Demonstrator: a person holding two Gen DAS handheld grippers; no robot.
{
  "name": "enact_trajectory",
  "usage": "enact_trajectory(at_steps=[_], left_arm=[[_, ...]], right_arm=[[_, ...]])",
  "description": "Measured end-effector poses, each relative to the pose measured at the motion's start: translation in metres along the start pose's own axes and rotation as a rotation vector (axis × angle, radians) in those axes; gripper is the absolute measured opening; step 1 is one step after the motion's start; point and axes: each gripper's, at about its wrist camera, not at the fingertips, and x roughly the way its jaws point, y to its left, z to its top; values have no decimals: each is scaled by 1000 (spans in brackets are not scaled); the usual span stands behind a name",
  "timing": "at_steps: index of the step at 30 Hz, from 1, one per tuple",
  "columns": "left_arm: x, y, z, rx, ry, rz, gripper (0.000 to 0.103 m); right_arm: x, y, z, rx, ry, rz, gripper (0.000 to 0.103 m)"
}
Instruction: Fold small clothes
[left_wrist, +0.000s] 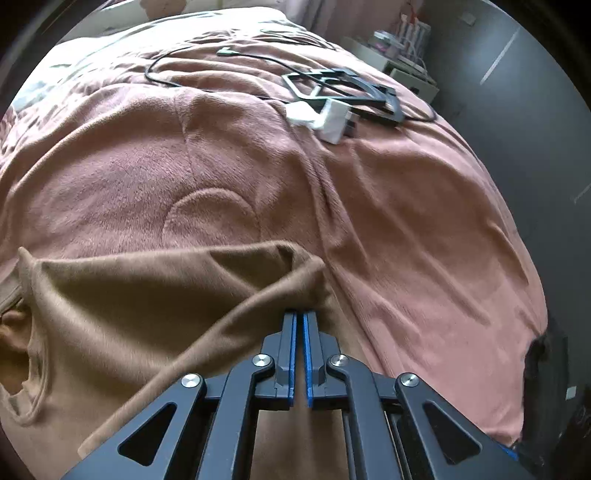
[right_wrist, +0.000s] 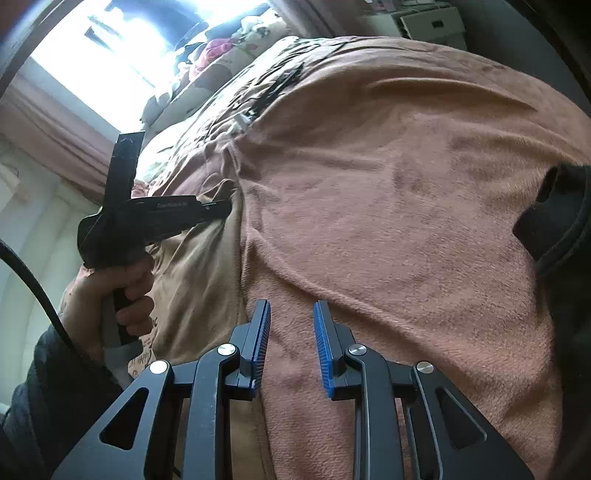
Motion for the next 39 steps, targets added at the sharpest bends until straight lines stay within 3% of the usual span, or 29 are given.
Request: enact_trajectory(at_steps=[9, 19, 21, 23, 25, 29, 33, 35, 39], left_arm=[[7, 0, 19, -16, -3, 16, 2], [-56, 5, 5, -4, -17, 35, 7], [-73, 10, -4, -10, -26, 41, 17], [-88, 14, -11, -11, -35, 58, 42], [-106, 16, -19, -9, -55, 75, 52], [-140, 24, -37, -27, -77, 70, 58], [-188, 33, -58, -19, -116, 74, 66], [-217, 38, -69, -14, -152, 71, 78], [-273, 51, -92, -11, -222, 89, 100]], right_arm=[[-6, -7, 3, 25, -9, 1, 20], [-28, -7, 8, 43, -40, 18, 28], [-34, -3, 6, 39, -46, 19, 40], [-43, 5, 4, 26, -57, 25, 48], [-50, 13, 3, 4, -68, 22, 57], [-67, 36, -3, -47, -81, -8, 80], [-82, 70, -14, -124, -79, -71, 87], [-90, 88, -19, -154, -82, -87, 95], [-107, 121, -31, -208, -111, -136, 102]])
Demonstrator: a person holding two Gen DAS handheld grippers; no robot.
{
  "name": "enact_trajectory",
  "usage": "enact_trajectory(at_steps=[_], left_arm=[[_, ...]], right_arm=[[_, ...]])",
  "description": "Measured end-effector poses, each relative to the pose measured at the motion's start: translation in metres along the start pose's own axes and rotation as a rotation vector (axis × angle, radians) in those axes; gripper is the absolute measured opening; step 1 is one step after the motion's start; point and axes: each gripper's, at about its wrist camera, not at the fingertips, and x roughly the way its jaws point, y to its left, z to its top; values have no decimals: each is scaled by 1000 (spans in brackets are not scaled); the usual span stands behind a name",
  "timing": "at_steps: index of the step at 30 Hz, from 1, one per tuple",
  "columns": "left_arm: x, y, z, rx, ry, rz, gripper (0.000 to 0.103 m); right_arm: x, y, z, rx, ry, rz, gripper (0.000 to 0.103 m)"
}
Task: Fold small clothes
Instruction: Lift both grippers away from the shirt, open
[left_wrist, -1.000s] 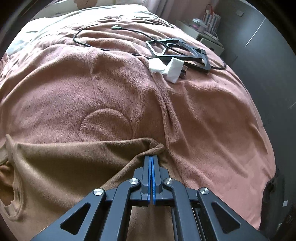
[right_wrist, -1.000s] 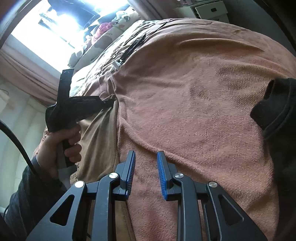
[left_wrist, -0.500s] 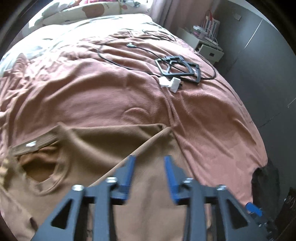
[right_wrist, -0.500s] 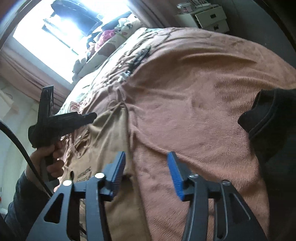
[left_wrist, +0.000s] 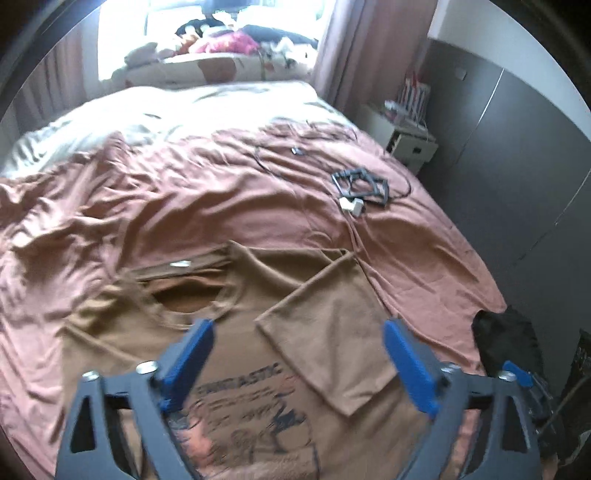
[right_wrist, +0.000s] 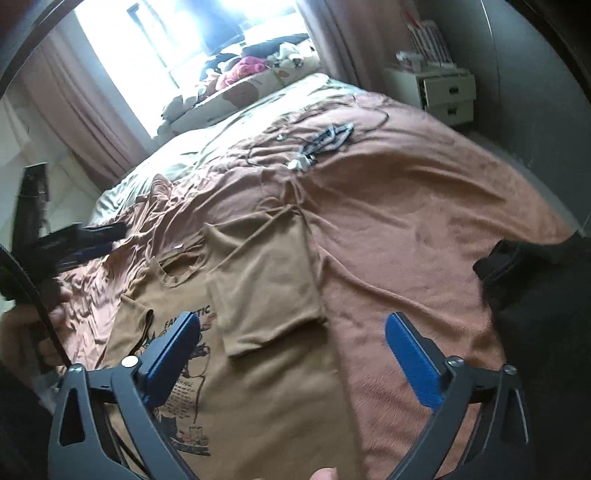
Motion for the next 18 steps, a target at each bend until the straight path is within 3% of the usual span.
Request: enact_trajectory(at_steps=[7, 11, 18], left_arm=[[-87, 43, -34, -7, -66, 43, 102], [-132, 67, -59, -22, -97, 57, 102], [-194, 100, -107, -39, -136, 85, 102]], right_arm=[[-29, 48, -16, -97, -54, -139, 103], [-47, 74, -32, -145, -79, -160, 103], [-76, 107, -66, -207, -75, -110, 103]])
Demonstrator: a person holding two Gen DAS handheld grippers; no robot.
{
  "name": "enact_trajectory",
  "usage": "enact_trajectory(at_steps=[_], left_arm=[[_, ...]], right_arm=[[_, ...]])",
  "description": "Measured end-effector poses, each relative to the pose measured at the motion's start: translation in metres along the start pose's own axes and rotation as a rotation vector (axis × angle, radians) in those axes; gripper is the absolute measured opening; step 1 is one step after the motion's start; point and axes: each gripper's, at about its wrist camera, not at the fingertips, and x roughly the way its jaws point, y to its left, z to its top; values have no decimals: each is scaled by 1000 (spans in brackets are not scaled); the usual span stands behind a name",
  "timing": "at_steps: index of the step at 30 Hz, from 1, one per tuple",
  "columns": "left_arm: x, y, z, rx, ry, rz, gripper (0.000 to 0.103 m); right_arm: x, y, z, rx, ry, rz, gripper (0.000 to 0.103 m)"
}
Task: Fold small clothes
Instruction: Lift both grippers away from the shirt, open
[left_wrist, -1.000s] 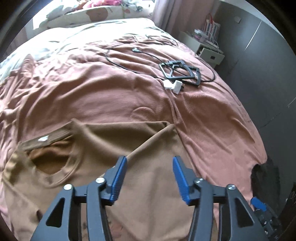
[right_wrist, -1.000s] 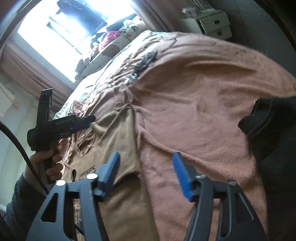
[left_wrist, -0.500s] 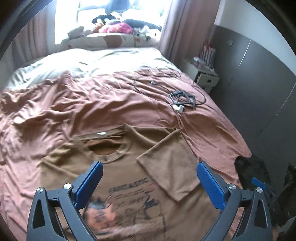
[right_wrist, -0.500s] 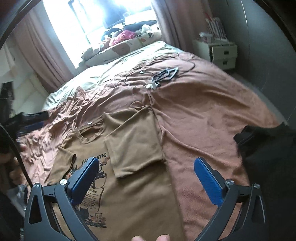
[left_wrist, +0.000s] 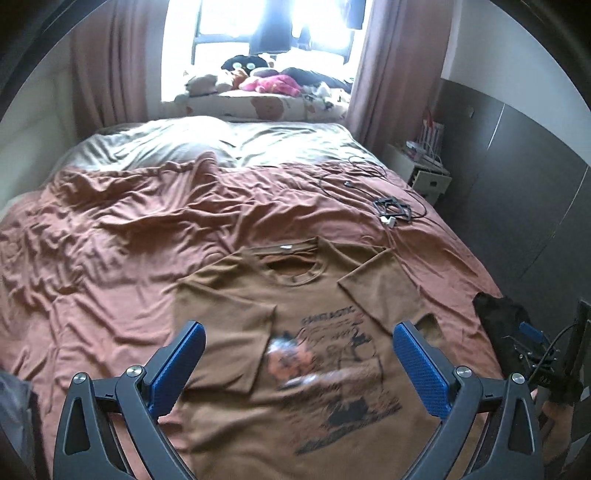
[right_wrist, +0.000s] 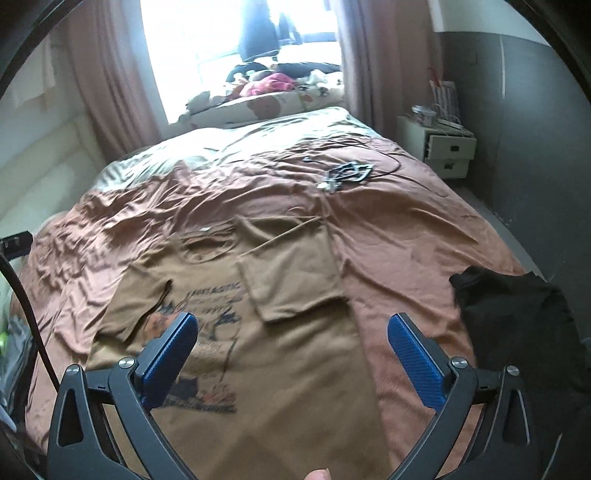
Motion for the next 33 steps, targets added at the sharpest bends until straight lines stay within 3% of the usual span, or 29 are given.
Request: enact_trajectory(at_steps=[14, 19, 25, 33], left_arm=[[-107, 50, -89, -69, -142, 45, 102], [-135, 55, -123, -96, -181, 42, 102], [-160, 47, -161, -65, -229, 149, 102], [-200, 42, -209, -94, -298, 159, 102]], right_arm=[[-87, 12, -38, -80, -24, 61, 103], [-110, 17, -54, -127, -13, 61, 103], [-136, 14, -68, -125, -12, 66, 103], [-178, 19, -106, -163, -37, 47, 103]])
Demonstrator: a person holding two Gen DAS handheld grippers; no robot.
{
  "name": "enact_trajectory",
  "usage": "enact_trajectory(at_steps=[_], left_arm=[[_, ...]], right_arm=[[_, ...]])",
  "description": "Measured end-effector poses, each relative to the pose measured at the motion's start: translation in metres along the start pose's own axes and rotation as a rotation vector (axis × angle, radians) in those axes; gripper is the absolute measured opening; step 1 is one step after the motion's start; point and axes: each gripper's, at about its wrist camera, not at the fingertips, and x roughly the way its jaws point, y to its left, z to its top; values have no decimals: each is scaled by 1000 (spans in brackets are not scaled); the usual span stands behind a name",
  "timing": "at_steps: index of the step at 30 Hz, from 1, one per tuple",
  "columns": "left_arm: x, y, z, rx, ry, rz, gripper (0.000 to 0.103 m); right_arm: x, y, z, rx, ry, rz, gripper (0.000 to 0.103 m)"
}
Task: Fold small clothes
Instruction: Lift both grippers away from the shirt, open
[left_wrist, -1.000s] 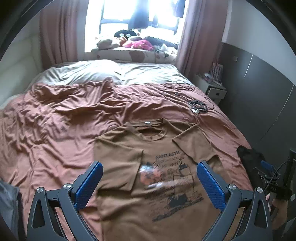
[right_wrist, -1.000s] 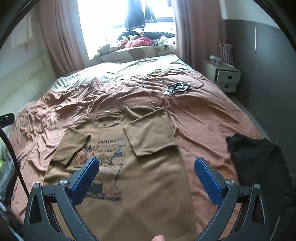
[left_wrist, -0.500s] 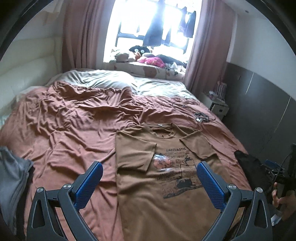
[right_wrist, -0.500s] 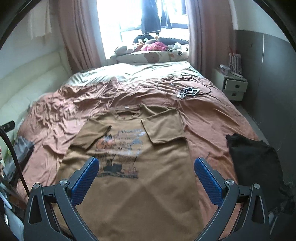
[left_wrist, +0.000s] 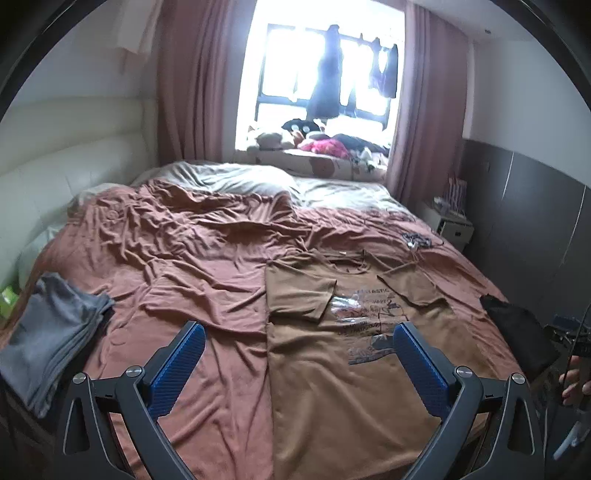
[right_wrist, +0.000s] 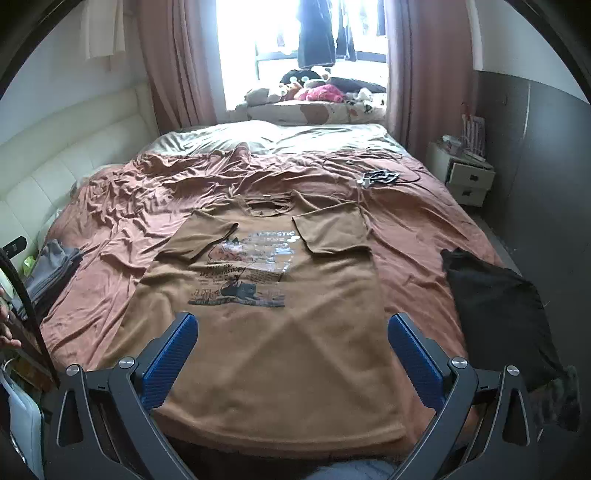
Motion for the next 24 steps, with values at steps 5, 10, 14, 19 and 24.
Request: enact_trajectory(at_steps=[5, 10, 14, 19, 24], left_arm=[[-23, 1, -23, -14, 27, -28, 102], [-47, 5, -46, -34, 10, -47, 102], [-58, 11, -62, -37, 11, -35, 102], [-70, 19, -81, -66, 0, -34, 103], [-79, 23, -94, -64, 5, -33, 103]], right_arm=[[-21, 3, -22, 10, -22, -18, 103], [-43, -4, -42, 52, -41, 8, 103], [-52, -8, -58, 64, -49, 22, 103], [-53, -11, -74, 58, -55, 18, 103], [-58, -6, -96, 45, -82, 3, 103]])
